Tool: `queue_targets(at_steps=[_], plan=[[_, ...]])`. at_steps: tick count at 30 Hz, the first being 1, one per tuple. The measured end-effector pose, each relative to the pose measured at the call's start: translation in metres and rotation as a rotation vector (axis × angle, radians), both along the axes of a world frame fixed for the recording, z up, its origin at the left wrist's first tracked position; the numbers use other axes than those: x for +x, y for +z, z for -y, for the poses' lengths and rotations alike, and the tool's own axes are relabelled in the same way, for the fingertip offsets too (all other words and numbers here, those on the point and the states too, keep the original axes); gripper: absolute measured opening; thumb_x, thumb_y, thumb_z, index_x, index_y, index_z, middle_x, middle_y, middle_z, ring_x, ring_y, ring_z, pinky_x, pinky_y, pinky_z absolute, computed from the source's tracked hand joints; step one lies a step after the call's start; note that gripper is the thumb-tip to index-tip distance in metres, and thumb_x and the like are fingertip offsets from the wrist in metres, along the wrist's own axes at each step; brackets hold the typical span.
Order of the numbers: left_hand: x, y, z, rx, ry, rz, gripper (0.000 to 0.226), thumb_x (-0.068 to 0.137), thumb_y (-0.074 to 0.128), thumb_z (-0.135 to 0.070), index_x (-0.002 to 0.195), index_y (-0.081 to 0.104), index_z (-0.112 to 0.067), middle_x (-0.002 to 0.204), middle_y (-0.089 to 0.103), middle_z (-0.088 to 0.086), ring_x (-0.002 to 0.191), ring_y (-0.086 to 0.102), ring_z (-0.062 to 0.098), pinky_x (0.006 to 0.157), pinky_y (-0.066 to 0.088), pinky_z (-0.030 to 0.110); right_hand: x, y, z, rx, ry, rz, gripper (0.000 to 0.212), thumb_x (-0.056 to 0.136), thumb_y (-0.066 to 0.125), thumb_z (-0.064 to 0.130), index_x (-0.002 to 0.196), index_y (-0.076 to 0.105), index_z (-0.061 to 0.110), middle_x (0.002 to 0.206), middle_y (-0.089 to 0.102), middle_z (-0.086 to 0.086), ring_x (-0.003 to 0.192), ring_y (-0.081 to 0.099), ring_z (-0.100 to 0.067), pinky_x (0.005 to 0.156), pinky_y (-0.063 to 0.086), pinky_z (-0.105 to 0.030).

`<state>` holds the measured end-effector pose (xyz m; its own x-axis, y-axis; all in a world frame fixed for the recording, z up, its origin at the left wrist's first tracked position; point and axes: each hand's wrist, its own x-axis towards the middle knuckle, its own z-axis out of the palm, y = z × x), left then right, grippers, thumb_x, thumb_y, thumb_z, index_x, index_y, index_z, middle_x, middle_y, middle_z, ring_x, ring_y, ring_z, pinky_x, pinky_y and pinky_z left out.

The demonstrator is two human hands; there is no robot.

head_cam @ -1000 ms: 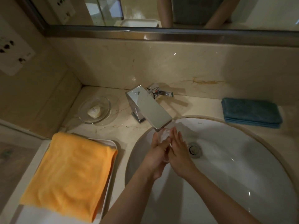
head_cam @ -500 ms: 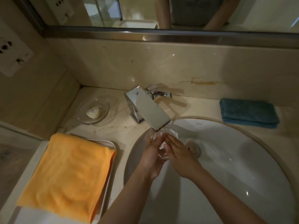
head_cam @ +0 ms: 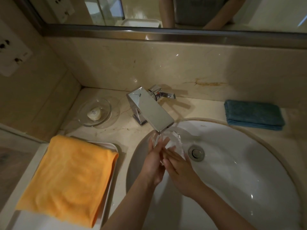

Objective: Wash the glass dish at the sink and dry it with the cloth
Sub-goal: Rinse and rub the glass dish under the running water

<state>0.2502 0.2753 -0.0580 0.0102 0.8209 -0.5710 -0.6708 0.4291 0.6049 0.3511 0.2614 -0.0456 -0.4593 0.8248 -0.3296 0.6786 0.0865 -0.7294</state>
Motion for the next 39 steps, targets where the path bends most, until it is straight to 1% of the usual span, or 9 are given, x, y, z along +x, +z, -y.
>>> queue_targets(at_steps=[3,7,15,17,20,23,27,31,39], plan=[[0.005,-0.004,0.005,-0.051,-0.022,-0.026,0.038,0.097,0.042,-0.029,0.134,0.042,-0.03,0.124,0.063,0.002,0.111,0.062,0.016,0.085,0.052,0.029,0.003,-0.001,-0.014,-0.11,0.087,0.121,0.043,0.1,0.015,0.037,0.135,-0.011,0.042,0.13,-0.017,0.038,0.128,-0.016,0.013,0.115,-0.017,-0.042],[0.009,-0.001,0.005,-0.026,-0.046,-0.032,0.027,0.097,0.041,-0.027,0.121,0.046,-0.037,0.097,0.072,-0.014,0.086,0.07,0.002,0.073,0.054,0.026,0.006,-0.005,-0.023,-0.026,0.102,0.354,0.062,0.085,-0.009,0.056,0.144,-0.011,0.036,0.149,-0.017,0.026,0.13,-0.021,0.009,0.112,-0.016,-0.053],[0.008,0.005,-0.005,0.019,-0.002,0.011,0.083,0.065,0.064,-0.032,0.141,0.03,-0.031,0.133,0.053,0.007,0.108,0.061,0.023,0.089,0.052,0.039,-0.011,0.005,0.016,0.07,-0.134,0.375,0.112,0.055,-0.035,0.07,0.147,0.014,0.028,0.156,0.014,0.012,0.143,0.01,-0.003,0.115,0.001,-0.049],[0.006,0.004,-0.004,0.036,0.015,0.055,0.083,0.067,0.067,-0.033,0.141,0.029,-0.032,0.133,0.053,0.011,0.112,0.06,0.029,0.088,0.053,0.042,-0.013,0.007,0.023,0.059,-0.192,0.132,0.087,0.076,-0.013,0.065,0.139,0.035,0.028,0.143,0.041,0.009,0.134,0.033,-0.007,0.114,0.02,-0.04],[0.004,0.004,0.001,0.012,-0.007,0.071,0.072,0.072,0.061,-0.033,0.138,0.034,-0.035,0.129,0.059,0.004,0.111,0.062,0.028,0.097,0.048,0.045,-0.01,0.007,0.016,-0.033,-0.373,-0.225,0.029,0.094,0.038,0.03,0.108,0.063,0.025,0.101,0.062,0.013,0.096,0.057,0.0,0.082,0.041,-0.012],[0.003,0.0,0.005,0.009,-0.047,0.062,0.056,0.085,0.055,-0.012,0.134,0.04,-0.033,0.117,0.068,0.004,0.106,0.064,0.03,0.089,0.05,0.042,-0.001,0.002,0.003,0.034,-0.559,-0.295,0.03,0.087,0.057,0.003,0.101,0.06,0.03,0.104,0.058,0.006,0.093,0.054,0.007,0.076,0.036,-0.001],[0.001,-0.001,0.007,0.019,-0.059,0.177,0.072,0.078,0.029,0.018,0.128,0.044,-0.031,0.119,0.067,0.007,0.098,0.067,0.03,0.063,0.055,0.033,0.01,-0.001,-0.011,-0.106,-0.754,-0.324,0.064,0.083,0.066,0.013,0.137,0.035,0.027,0.134,0.038,0.0,0.116,0.044,-0.011,0.091,0.045,-0.022],[-0.002,0.001,0.005,0.128,-0.102,0.109,0.072,0.072,0.027,0.021,0.121,0.051,-0.026,0.117,0.067,0.007,0.096,0.069,0.024,0.066,0.055,0.033,0.012,0.002,-0.015,-0.518,-0.767,-0.623,0.029,0.091,0.055,0.014,0.118,0.055,0.025,0.107,0.067,-0.003,0.088,0.066,-0.017,0.066,0.054,-0.029],[-0.003,-0.011,0.014,0.177,-0.134,-0.581,0.035,0.086,0.057,-0.001,0.118,0.055,-0.014,0.097,0.07,0.0,0.088,0.067,0.015,0.07,0.052,0.02,0.015,0.0,-0.02,-0.458,-0.855,-0.703,0.02,0.092,0.053,0.015,0.109,0.06,0.019,0.105,0.068,-0.009,0.088,0.068,-0.022,0.053,0.054,-0.03]])
